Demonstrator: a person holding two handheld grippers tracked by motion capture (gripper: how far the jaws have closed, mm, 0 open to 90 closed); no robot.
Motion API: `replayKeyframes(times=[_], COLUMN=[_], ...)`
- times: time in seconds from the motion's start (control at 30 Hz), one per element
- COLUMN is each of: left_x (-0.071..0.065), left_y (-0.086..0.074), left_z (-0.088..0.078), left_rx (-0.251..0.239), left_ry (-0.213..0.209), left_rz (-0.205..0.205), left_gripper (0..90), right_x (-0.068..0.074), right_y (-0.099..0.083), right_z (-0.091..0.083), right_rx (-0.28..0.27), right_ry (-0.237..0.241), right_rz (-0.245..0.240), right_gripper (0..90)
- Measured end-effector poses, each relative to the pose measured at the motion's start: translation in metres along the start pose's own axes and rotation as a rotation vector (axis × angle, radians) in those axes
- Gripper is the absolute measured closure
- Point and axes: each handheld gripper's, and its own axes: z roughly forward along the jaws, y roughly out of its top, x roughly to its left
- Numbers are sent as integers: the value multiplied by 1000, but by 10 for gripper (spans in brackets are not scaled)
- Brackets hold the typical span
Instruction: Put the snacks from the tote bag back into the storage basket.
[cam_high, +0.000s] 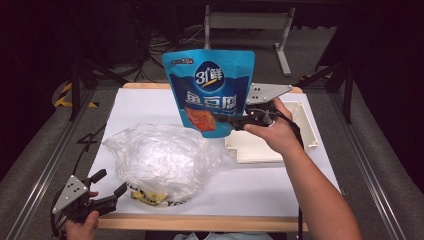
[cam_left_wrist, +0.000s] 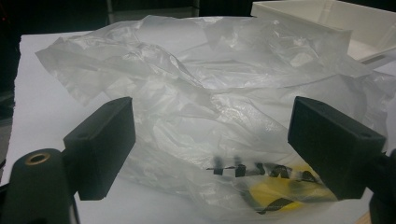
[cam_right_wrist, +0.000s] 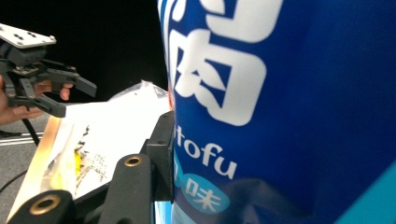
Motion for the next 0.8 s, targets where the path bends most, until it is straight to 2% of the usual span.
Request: replayKeyframes(times=[0.8], left_x=[0], left_y=[0], left_z=[1], left_rx=[5], left_ry=[5], left_rz=[0], left_gripper=[158], right_x=[-47], right_y=[-39], right_z=[-57], right_rx=[38], right_ry=[-143], right_rz=[48], right_gripper=[551])
